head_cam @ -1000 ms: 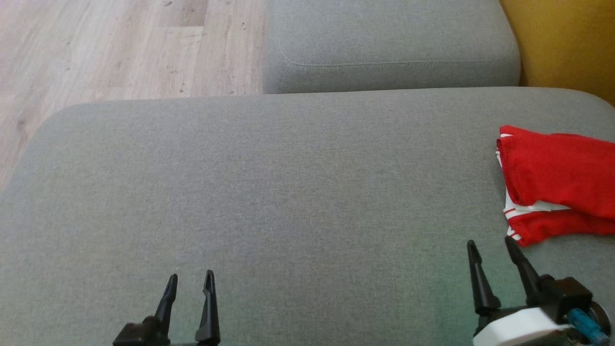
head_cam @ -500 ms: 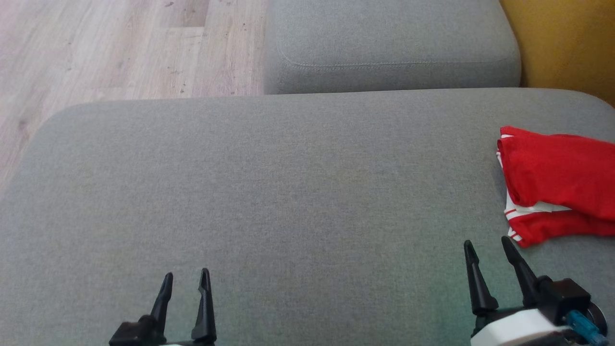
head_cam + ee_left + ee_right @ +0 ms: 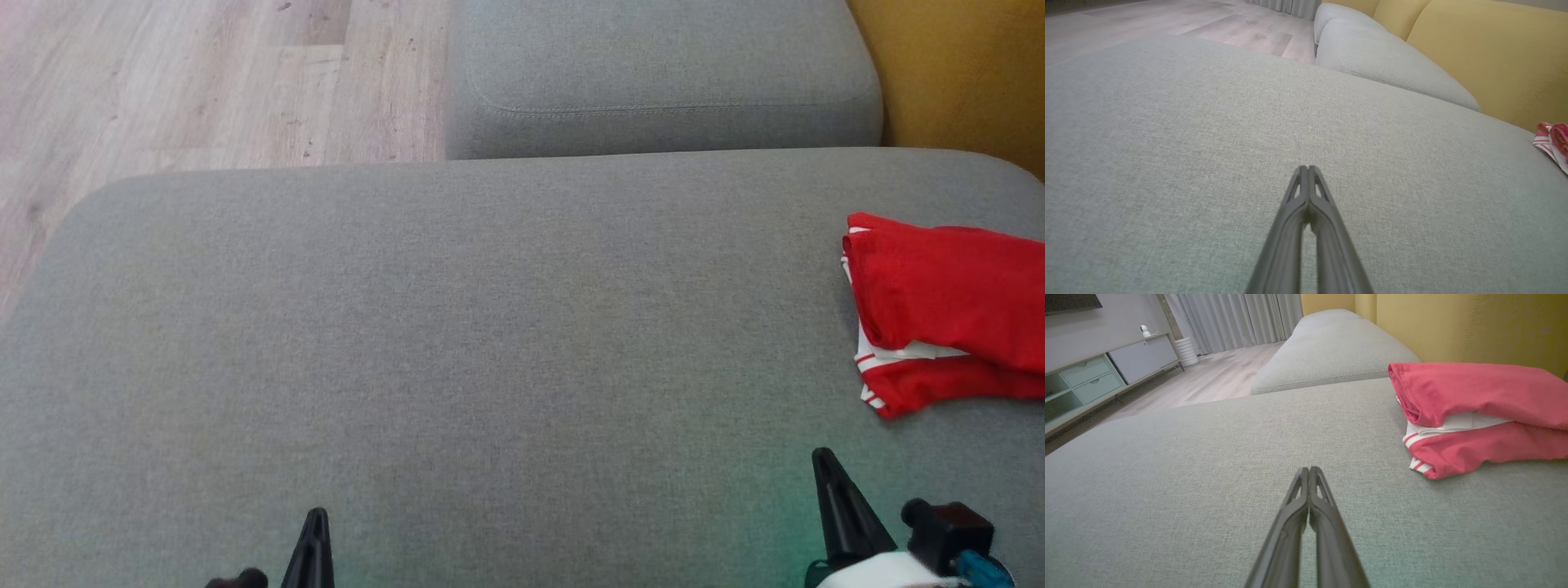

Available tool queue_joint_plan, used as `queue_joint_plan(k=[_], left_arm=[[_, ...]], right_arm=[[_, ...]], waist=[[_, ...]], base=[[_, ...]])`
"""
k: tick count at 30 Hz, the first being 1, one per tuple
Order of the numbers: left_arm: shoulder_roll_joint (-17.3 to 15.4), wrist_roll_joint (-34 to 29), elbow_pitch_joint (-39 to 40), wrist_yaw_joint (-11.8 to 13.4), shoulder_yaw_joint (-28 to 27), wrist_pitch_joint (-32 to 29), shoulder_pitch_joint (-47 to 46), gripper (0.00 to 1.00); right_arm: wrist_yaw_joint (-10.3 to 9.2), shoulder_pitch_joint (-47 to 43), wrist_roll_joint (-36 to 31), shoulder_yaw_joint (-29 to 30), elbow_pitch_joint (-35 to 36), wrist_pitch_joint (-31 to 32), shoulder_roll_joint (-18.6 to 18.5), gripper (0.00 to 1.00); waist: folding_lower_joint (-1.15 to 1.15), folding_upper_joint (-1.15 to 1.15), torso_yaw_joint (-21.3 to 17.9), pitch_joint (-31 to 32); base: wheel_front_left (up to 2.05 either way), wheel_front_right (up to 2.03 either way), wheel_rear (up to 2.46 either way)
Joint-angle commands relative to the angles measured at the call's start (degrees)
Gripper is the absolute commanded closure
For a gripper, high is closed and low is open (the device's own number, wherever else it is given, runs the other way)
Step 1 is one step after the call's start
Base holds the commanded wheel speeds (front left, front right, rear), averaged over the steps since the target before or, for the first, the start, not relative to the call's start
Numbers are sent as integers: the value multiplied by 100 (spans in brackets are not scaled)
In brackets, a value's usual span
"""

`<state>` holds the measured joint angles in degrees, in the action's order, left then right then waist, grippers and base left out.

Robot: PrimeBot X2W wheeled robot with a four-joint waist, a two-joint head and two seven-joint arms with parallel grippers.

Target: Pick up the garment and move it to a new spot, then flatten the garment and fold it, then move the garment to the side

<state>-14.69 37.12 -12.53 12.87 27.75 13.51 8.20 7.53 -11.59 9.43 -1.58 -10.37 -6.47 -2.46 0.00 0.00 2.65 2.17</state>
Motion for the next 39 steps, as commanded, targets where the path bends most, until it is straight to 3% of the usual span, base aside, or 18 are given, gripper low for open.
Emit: queue_joint_plan(k=[1,39], left_arm=[[12,124,155,-49,-142,-41,-204,100],[346,1909,41,-695,-1144,-628,-606,100]], right_arm=[[0,180,209,7,165,32,-33,100],[-2,692,2940,115,-4,319,-146,100]], waist=[[0,0,-4,-3],[0,0,-88,-78]], base=[[0,0,0],[0,0,0]])
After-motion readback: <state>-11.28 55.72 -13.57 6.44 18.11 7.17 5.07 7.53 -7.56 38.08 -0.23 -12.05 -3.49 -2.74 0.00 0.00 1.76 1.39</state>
